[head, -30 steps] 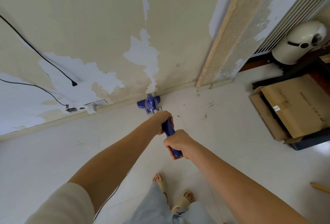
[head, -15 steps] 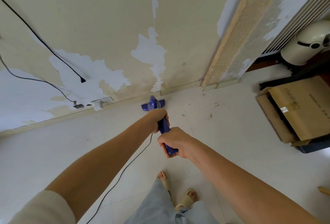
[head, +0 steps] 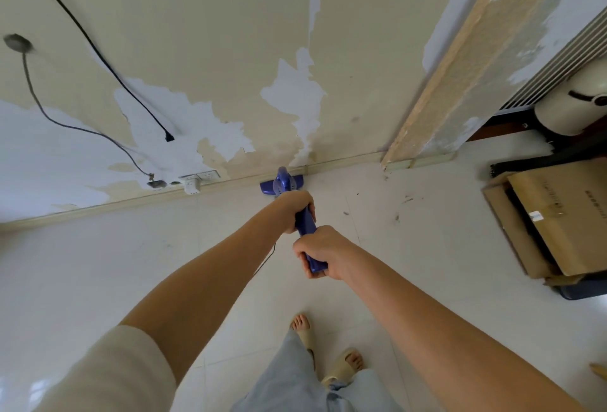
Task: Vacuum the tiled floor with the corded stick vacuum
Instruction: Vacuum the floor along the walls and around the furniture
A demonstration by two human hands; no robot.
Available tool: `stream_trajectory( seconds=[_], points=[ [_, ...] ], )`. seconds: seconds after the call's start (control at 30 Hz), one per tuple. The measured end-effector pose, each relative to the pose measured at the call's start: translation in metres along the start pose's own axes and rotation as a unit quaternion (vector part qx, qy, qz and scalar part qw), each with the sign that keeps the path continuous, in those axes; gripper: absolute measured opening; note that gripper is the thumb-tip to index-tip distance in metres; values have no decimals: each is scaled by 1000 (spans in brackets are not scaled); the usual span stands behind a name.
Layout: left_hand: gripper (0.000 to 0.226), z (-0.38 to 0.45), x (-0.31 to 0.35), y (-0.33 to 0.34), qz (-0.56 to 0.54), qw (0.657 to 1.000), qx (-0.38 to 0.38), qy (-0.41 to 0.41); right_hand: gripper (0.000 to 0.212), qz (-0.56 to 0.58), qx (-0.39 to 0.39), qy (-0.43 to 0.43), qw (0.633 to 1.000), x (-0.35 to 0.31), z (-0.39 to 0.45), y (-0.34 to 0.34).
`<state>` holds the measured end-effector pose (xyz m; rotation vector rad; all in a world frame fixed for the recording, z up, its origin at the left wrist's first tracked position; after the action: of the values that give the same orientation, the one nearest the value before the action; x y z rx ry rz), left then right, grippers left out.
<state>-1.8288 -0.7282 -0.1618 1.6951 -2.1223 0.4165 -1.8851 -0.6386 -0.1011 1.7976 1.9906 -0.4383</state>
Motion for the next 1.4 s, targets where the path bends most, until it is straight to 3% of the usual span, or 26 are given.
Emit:
stream_trajectory(
  seconds=[0.37, 0.83, 0.97, 1.07, 1.3, 1.4],
  points=[
    [12, -1, 16, -14, -24, 999, -22, -5, 21, 6, 14, 2, 1000, -20, 11, 8],
    [12, 1, 14, -3, -58, 998, -32, -1, 11, -21, -12, -14, 1000, -20, 8, -2],
    [9, -3, 4, 5, -112, 993, -43, -13, 24, -4, -13, -25, 1000, -8, 12, -9],
    [13, -5, -8, 20, -113, 993, -38, -9, 7, -37, 0, -36, 999, 7, 5, -20],
    [10, -11, -37, 84, -85, 996, 0, 2, 10, -108, 43, -44, 992, 46, -25, -79],
    [21, -24, -44, 124, -87, 996, -18, 1, 10, -108, 42, -52, 992, 60, -46, -113]
  ],
)
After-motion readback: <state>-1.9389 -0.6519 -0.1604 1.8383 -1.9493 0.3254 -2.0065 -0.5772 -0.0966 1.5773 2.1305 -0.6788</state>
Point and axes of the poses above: each hand's wrist, its own z-axis towards the middle knuckle, its own y-axis out of the palm, x = y × z, the point moved 7 cm from there along z, towards the middle knuckle, and after that the axes turned 3 degrees about -x, right-handed, at the moved point
